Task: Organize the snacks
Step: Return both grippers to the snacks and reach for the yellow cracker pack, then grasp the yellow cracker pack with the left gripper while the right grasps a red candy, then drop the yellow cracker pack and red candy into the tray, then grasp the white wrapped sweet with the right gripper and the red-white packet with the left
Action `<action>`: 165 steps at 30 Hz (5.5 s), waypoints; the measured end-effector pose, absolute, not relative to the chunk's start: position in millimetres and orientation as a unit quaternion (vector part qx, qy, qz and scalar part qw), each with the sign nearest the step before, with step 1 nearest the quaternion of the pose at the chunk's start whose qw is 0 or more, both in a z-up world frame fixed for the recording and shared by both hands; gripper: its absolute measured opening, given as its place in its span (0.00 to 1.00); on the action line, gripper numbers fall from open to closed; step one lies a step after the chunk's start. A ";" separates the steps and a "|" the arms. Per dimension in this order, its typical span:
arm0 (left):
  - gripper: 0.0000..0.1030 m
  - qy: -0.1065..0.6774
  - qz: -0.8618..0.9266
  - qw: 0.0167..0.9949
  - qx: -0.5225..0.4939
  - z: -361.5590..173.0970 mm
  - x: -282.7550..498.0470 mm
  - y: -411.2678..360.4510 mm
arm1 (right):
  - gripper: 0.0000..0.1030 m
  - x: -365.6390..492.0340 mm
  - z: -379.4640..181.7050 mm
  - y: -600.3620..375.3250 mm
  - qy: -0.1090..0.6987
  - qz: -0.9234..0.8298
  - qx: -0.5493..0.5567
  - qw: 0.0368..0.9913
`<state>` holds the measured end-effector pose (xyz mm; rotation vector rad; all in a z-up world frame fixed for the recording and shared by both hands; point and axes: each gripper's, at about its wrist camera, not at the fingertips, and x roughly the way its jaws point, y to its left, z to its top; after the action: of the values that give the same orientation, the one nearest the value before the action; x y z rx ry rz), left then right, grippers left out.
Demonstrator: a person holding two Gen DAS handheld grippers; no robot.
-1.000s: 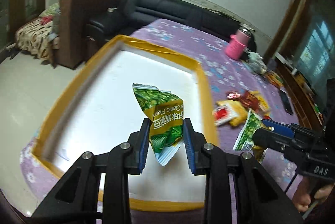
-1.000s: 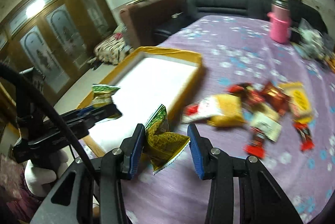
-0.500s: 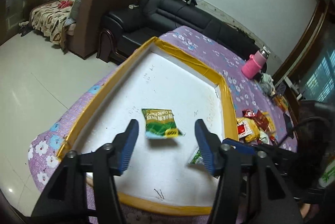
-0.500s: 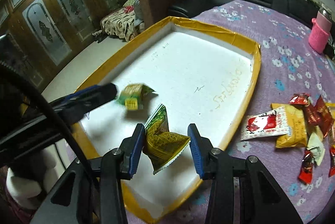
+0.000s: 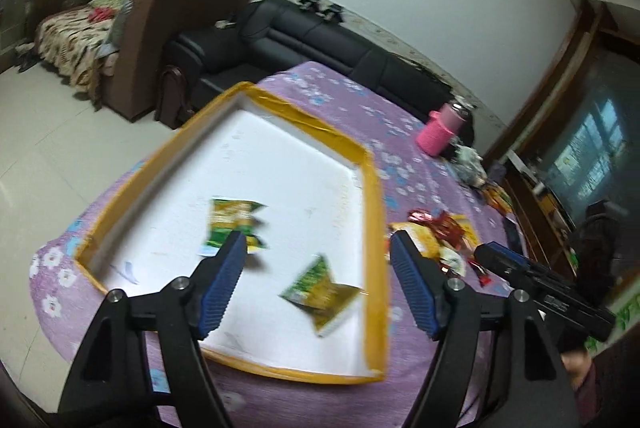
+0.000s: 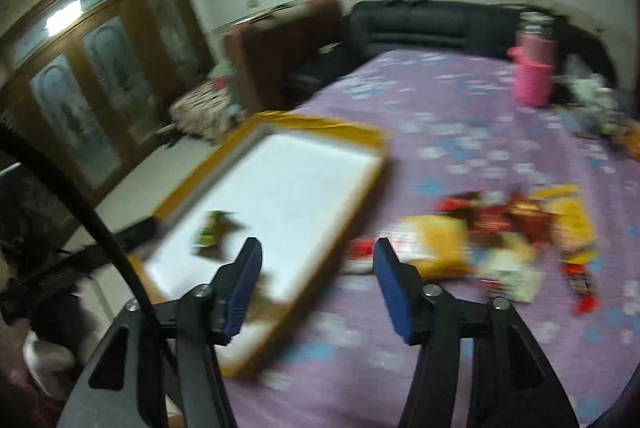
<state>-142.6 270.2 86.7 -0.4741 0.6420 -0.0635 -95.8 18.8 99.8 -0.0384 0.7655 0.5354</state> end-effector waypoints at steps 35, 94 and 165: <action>0.74 0.473 -0.070 0.877 -0.054 34.9 10.3 86.9 | 0.09 -43.2 18.0 -96.3 0.428 0.176 0.076 0.883; 0.45 0.404 -0.191 0.890 -0.095 81.0 -51.7 106.0 | 0.22 -99.1 62.4 -97.6 0.417 0.224 0.072 0.878; 0.79 0.447 -0.143 0.876 -0.110 54.3 -86.1 126.0 | 0.51 -20.2 21.9 -57.5 0.412 0.175 -0.038 0.893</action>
<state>-86.1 126.0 54.3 -0.2298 0.9331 -0.2977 -20.2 -57.5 21.9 -0.0781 0.8540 0.3638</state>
